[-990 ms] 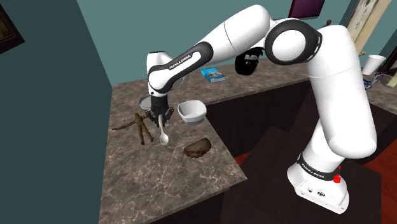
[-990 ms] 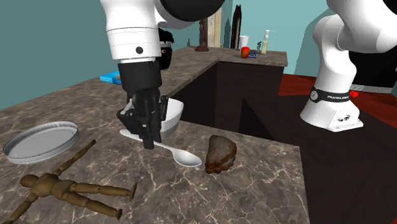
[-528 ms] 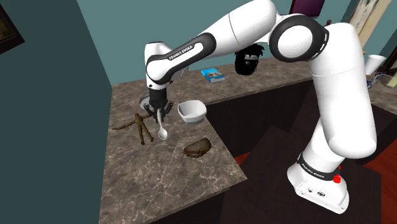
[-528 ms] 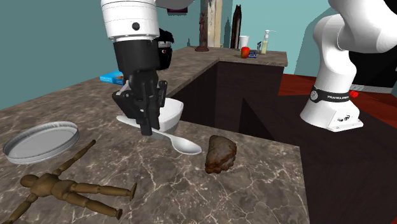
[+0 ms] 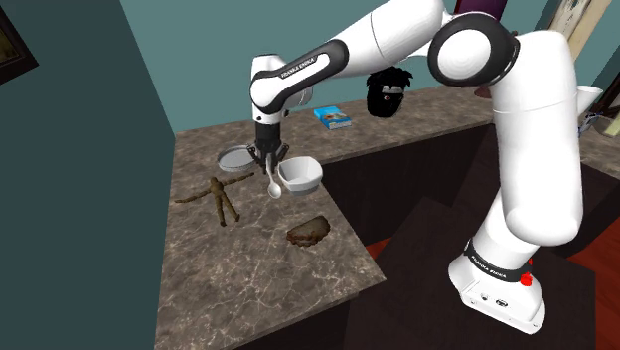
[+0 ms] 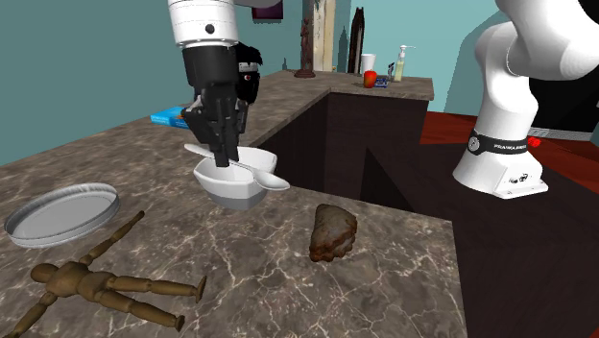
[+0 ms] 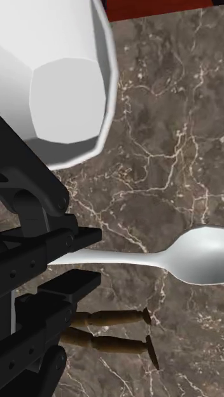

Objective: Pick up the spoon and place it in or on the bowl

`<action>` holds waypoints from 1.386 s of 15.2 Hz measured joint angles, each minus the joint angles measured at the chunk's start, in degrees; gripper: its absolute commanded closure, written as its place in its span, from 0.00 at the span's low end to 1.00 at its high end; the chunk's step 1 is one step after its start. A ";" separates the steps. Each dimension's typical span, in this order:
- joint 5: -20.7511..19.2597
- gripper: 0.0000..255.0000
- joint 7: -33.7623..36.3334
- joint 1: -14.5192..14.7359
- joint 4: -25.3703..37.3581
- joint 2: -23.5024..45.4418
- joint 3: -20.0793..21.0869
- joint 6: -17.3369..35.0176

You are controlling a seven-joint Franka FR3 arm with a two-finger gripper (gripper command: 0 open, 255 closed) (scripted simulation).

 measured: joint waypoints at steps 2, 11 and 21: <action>0.27 1.00 -2.48 -1.83 -0.35 -0.17 -0.62 -0.30; 0.81 1.00 -12.23 -9.27 2.37 0.38 -3.40 -4.37; 1.04 1.00 -15.08 -10.71 1.41 3.70 -3.97 -0.61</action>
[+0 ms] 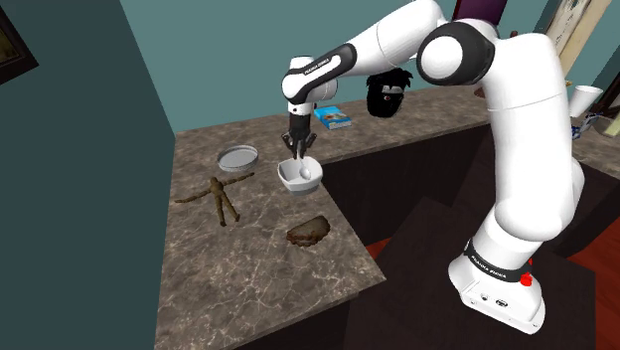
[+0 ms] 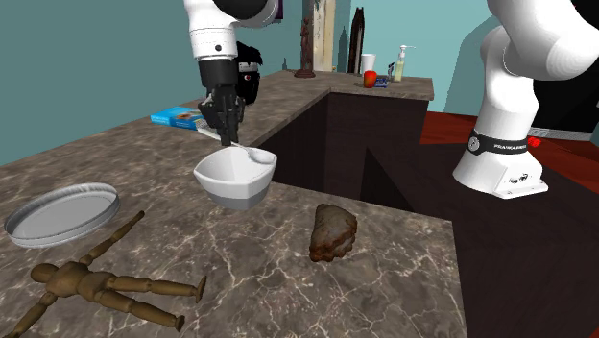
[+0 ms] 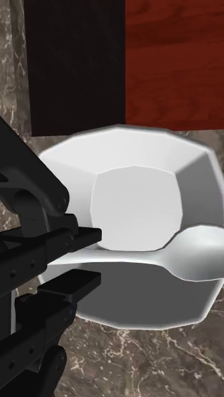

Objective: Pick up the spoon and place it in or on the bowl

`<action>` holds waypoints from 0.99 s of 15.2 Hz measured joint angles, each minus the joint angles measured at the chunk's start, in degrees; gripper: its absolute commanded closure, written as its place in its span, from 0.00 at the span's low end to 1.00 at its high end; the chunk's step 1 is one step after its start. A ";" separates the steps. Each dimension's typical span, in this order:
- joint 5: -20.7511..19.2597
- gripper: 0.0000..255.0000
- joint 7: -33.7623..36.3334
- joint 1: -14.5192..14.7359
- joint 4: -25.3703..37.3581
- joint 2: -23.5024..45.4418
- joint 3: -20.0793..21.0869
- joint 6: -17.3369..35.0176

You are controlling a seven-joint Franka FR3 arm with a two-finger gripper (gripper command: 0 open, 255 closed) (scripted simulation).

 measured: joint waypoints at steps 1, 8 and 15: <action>0.03 1.00 -0.12 0.00 -0.26 0.32 0.00 0.58; 0.18 1.00 -0.65 0.13 -1.32 2.67 0.05 3.97; 0.19 0.00 -0.70 0.12 -1.25 2.92 0.05 4.16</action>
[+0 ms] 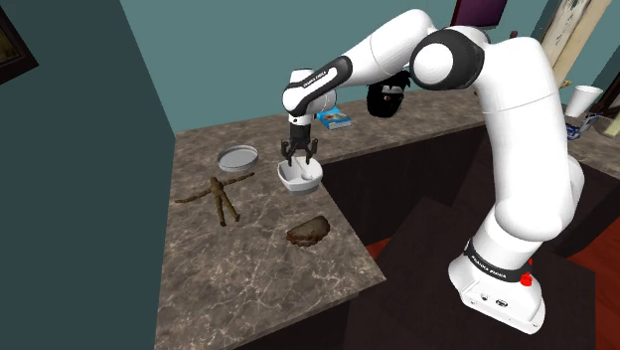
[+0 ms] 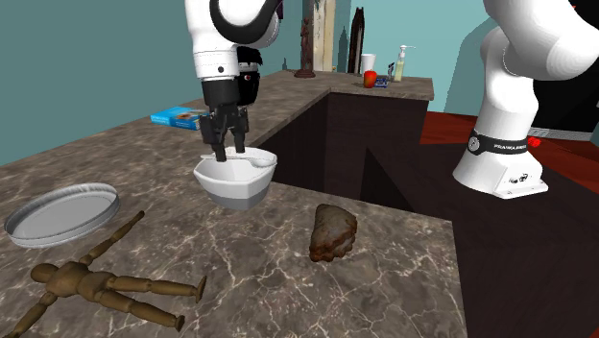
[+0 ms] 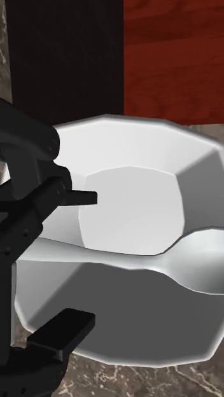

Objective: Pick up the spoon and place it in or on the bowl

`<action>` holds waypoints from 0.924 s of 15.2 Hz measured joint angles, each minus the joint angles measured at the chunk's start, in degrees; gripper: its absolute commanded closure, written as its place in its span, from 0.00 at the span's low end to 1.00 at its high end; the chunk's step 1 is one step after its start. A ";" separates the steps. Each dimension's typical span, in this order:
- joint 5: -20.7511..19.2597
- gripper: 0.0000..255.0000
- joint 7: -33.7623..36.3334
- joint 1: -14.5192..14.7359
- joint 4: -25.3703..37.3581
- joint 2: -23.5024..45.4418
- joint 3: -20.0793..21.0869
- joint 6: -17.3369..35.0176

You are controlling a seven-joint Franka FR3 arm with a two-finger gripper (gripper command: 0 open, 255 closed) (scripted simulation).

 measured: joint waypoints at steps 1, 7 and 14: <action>0.00 0.00 0.00 0.00 0.00 0.00 0.00 0.00; -0.17 0.00 0.20 -0.31 1.50 -1.57 -0.13 -3.07; -0.28 0.00 0.21 -0.70 2.82 -2.94 -0.27 -5.83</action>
